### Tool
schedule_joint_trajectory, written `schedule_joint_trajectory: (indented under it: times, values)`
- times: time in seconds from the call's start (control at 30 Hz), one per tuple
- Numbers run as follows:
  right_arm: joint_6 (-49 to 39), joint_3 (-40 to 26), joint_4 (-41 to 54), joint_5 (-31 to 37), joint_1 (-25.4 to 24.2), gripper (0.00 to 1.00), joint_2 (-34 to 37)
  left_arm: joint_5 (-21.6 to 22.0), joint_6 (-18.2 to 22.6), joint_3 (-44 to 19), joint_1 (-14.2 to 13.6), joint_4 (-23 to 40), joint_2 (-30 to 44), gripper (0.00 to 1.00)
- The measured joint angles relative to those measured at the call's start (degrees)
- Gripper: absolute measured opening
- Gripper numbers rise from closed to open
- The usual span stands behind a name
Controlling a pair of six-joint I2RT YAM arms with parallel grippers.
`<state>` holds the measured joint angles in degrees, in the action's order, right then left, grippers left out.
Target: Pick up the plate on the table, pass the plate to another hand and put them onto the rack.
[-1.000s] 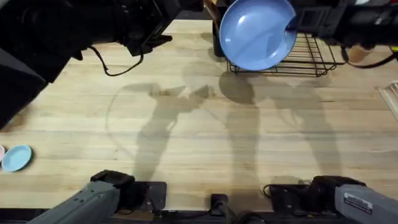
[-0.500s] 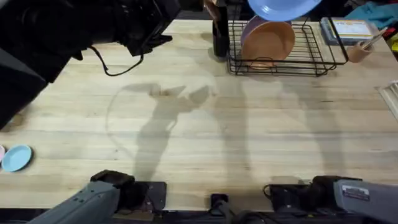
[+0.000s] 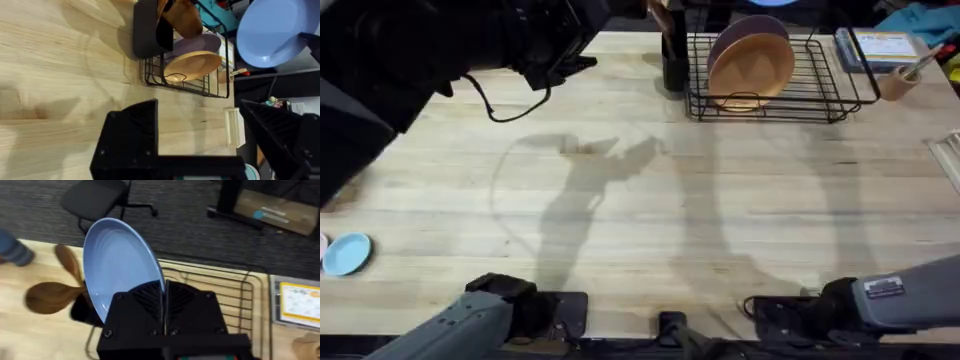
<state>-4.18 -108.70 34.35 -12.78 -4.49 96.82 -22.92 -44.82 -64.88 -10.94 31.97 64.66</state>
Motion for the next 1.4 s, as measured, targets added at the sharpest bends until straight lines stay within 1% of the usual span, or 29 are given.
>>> schedule_joint_trajectory:
  times: [0.27, 0.3, 0.57, 0.6, 0.7, 0.73, 0.87, 1.17, 1.4]
  values:
    - [-8.3, -0.18, -8.48, 2.11, -0.84, 0.029, 4.61, 0.0, 0.0, 0.0, 0.0, 0.0, 0.0, 0.996]
    - [-11.97, -0.18, -11.58, 2.38, -0.84, 0.029, 5.87, 0.0, 0.0, 0.0, 0.0, 0.0, 0.0, 0.995]
    - [-23.47, -0.22, -20.58, 2.5, -0.84, 0.028, 7.95, -0.01, 0.0, 0.0, 0.0, -0.02, 0.0, 0.995]
    - [-28.72, -0.27, -21.76, 1.7, -0.84, 0.03, 8.83, 0.0, 0.0, 0.0, 0.0, 0.0, 0.0, 0.995]
    - [-33.69, -0.27, -21.86, -1.14, -0.84, 0.03, 10.08, 0.0, 0.0, 0.0, 0.0, 0.0, 0.0, 0.995]
    - [-38.94, -0.27, -21.83, -4.39, -0.84, 0.031, 11.51, 0.0, 0.0, 0.0, 0.0, 0.0, 0.0, 0.995]
    - [-46.01, -0.29, -21.85, -8.35, -0.84, 0.031, 13.01, 0.0, 0.0, 0.0, 0.0, 0.15, 0.0, 0.995]
    - [-55.9, -0.29, -22.07, -16.57, -1.35, 0.031, 15.75, 0.02, 0.0, 0.0, 0.0, 0.44, 0.0, 0.995]
    - [-58.77, -0.33, -23.73, -19.06, -1.69, 0.031, 20.08, 0.02, 0.0, 0.0, 0.0, 0.44, 0.0, 0.995]
